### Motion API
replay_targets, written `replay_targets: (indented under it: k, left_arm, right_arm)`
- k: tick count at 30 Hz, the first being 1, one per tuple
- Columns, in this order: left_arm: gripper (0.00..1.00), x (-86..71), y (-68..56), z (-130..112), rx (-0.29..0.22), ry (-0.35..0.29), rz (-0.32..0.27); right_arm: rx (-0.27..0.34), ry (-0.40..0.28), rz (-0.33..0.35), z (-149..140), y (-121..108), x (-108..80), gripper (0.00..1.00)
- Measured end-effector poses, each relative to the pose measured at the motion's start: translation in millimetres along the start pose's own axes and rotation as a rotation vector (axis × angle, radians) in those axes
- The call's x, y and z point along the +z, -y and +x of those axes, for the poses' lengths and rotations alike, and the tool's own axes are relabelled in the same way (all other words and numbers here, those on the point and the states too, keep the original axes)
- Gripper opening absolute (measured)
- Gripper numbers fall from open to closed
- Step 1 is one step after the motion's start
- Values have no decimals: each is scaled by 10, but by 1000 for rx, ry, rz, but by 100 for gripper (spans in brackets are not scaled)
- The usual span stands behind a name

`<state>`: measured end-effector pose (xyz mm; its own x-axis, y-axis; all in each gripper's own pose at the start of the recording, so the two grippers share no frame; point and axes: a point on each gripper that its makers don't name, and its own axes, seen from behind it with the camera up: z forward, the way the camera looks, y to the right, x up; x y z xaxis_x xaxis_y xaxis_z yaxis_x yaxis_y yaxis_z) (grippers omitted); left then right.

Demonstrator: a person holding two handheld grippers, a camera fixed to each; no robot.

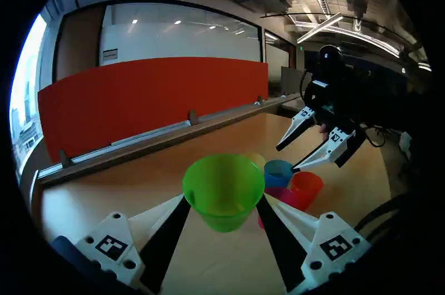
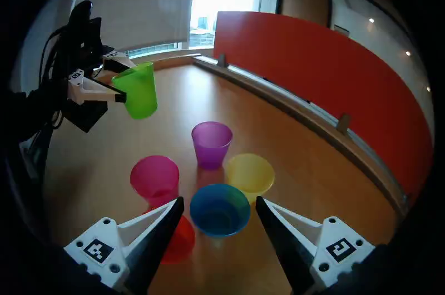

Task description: Pour water

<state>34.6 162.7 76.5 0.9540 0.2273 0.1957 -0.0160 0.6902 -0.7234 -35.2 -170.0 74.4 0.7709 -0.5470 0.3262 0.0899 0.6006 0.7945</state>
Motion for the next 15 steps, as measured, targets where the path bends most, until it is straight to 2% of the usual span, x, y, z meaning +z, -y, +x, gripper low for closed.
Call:
replay_targets:
  k: [15]
  left_arm:
    - [83,-97,61,244,-8,-102,24]
  right_arm:
    - [-1,24,18,-12,42,79,100]
